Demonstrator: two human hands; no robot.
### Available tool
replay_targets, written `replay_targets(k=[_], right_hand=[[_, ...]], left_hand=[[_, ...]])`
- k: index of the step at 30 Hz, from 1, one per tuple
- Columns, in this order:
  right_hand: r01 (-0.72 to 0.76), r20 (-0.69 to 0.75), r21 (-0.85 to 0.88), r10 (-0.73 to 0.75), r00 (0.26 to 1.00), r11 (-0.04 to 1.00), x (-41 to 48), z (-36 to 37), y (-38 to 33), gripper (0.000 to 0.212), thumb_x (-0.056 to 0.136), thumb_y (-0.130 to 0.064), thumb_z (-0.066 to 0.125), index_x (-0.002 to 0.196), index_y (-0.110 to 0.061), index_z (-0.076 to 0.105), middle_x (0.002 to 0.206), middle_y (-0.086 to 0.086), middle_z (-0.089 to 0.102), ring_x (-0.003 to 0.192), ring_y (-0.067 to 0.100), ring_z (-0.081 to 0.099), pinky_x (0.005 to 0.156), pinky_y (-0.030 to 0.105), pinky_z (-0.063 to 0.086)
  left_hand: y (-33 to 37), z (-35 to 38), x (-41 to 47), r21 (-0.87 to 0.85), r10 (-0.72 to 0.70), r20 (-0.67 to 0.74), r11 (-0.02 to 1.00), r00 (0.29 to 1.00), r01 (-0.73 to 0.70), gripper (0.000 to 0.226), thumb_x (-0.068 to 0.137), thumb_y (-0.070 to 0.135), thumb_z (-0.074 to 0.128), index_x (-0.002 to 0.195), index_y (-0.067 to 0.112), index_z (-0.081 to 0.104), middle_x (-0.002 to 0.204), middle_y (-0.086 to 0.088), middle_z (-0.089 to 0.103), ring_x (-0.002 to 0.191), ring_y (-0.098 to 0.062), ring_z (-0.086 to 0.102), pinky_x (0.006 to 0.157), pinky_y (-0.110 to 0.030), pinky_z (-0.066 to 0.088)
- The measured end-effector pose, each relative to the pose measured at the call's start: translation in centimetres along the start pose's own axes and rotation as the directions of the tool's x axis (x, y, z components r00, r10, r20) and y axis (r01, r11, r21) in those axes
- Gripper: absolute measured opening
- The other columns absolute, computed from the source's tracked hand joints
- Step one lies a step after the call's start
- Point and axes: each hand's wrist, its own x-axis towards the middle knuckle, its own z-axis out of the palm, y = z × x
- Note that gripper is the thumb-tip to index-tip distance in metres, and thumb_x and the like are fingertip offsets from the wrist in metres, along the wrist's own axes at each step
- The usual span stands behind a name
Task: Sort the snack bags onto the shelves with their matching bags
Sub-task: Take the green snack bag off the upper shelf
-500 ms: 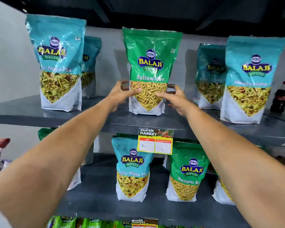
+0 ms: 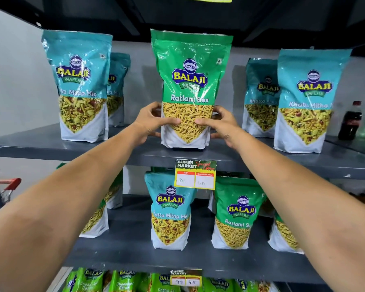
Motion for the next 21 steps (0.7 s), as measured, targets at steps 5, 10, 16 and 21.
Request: replay_targets(k=[5,10,16,21], right_hand=[[0.008,0.007,0.026,-0.008,1.000,1.000,-5.3,0.8,-3.0,0.056,0.063,-0.029,0.086,0.109,-0.026,0.056,0.106,-0.003,0.064,0.098,0.017,0.062,0.066,0.034,0.057],[0.016,0.037,0.015,-0.016,0.999,1.000,-11.0,2.8,-4.2,0.059,0.059,-0.034,0.088,0.109,-0.027,0.057,0.116,0.002,0.065,0.100,0.018,0.065,0.064,0.034,0.058],[-0.063,0.195,-0.003,0.063,0.979,0.998,-17.0,5.9,-2.3,0.074,0.062,-0.024,0.087,0.125,-0.016,0.052,0.116,-0.001,0.064,0.100,0.013,0.064,0.063,0.027,0.059],[-0.143,0.232,0.003,0.138,0.963,0.990,-20.6,9.7,3.2,0.065,0.063,-0.018,0.087,0.120,-0.015,0.054,0.113,0.002,0.068,0.103,0.016,0.065,0.070,0.032,0.061]], left_hand=[[2.6,-1.3,-6.0,0.001,0.027,-0.027,1.000,0.999,-0.027,0.055,0.060,0.025,0.090,0.108,0.025,0.062,0.113,-0.003,0.071,0.103,-0.022,0.069,0.075,-0.048,0.061],[3.7,-3.2,-12.9,0.015,-0.009,-0.030,1.000,1.000,0.010,0.054,0.059,0.025,0.090,0.104,0.029,0.060,0.115,-0.003,0.069,0.104,-0.023,0.067,0.074,-0.045,0.059],[1.8,-5.4,-20.5,0.132,-0.086,-0.031,0.987,0.996,0.089,0.065,0.065,0.022,0.087,0.122,0.017,0.055,0.108,0.005,0.070,0.095,-0.012,0.068,0.054,-0.028,0.056],[-3.8,-7.6,-24.0,0.219,-0.167,-0.057,0.960,0.984,0.175,0.058,0.061,0.023,0.089,0.109,0.021,0.057,0.105,0.003,0.067,0.088,-0.015,0.066,0.047,-0.023,0.051]])
